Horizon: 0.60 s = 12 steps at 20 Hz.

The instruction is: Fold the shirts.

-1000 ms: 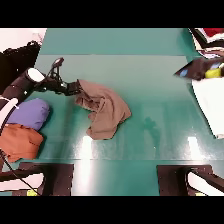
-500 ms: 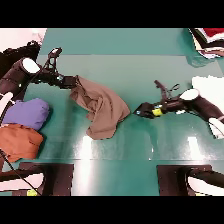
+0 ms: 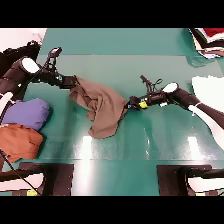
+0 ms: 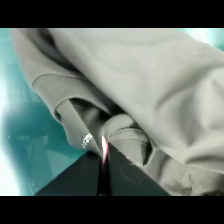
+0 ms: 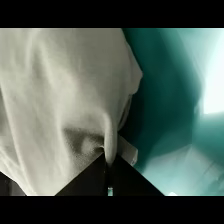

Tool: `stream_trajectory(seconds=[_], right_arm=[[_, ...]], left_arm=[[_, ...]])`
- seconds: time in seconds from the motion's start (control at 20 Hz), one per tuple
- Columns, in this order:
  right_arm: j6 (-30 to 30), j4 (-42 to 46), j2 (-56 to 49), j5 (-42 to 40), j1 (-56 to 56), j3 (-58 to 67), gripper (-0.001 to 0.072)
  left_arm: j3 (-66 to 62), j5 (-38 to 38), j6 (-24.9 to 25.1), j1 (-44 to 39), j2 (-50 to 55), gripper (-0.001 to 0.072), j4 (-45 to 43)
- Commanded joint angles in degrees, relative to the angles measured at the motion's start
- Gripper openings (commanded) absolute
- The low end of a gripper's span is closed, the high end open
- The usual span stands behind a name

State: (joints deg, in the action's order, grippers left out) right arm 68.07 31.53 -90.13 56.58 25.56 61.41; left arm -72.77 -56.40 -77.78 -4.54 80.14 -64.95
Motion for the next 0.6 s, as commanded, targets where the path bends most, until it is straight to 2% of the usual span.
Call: stream_trajectory(seconds=[0.0, 0.2, 0.55], right_arm=[[-0.2, 3.5, 1.9, 1.4, -3.2, 5.0, 0.0013], [0.0, 6.1, 12.4, 5.2, -13.3, 14.4, 0.0013], [0.1, 6.2, 26.8, 11.4, -22.8, 32.0, 0.0013]], left_arm=[[-3.0, -1.5, -0.4, 0.0, -2.3, 0.0026, -5.0], [-12.9, -2.0, -0.2, 0.0, -12.0, 0.0026, -13.1], [-27.0, -2.0, -0.2, 0.0, -27.8, 0.0026, -10.5]])
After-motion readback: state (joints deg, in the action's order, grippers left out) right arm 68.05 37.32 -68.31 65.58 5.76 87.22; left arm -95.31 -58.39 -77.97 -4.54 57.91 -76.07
